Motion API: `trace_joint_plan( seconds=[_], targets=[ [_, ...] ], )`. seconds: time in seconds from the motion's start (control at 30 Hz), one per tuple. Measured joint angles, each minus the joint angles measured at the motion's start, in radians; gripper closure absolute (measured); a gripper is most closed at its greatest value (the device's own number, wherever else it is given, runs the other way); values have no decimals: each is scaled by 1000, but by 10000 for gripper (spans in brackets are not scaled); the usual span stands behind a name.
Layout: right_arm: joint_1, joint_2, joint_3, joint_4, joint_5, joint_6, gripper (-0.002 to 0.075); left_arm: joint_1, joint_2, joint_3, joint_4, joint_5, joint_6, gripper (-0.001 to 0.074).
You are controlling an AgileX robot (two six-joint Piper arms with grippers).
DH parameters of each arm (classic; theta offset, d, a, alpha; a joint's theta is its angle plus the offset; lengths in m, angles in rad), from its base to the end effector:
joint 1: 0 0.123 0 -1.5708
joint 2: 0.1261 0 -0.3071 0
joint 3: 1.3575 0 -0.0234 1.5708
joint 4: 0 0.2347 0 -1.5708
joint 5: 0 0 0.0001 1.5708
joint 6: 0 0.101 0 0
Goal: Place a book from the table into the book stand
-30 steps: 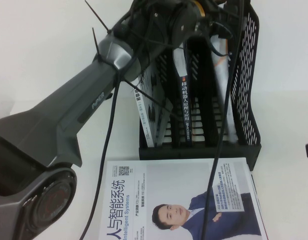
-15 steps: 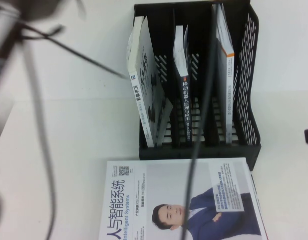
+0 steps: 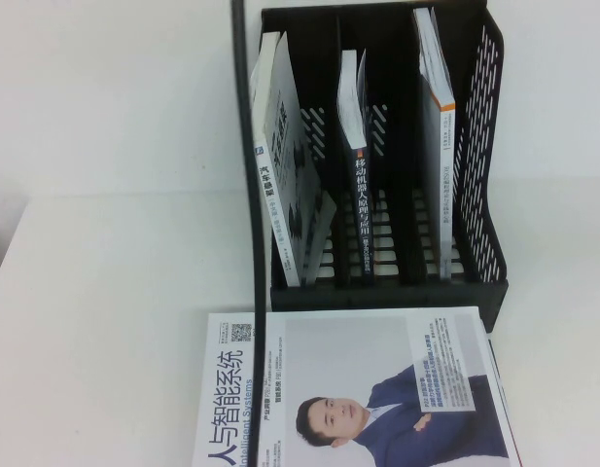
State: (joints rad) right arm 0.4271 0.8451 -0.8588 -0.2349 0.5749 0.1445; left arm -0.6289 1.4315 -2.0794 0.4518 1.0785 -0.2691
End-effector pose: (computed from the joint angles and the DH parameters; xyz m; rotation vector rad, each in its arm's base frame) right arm 0.1396 0.0495 0.3788 -0.4054 1.9889 0.1066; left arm 0.2197 -0.1118 0.5774 0.2684 1.8269 -0.1004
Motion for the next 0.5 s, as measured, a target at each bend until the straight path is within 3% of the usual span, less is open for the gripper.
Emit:
trace_joint_plan(
  seconds=[0.27, 0.5],
  targets=[
    [0, -125, 25, -26, 34, 109, 728, 0, -331, 648, -14, -259, -134, 734],
    [0, -297, 210, -26, 36, 142, 728, 2, -586, 1131, -32, -570, -212, 734]
  ],
)
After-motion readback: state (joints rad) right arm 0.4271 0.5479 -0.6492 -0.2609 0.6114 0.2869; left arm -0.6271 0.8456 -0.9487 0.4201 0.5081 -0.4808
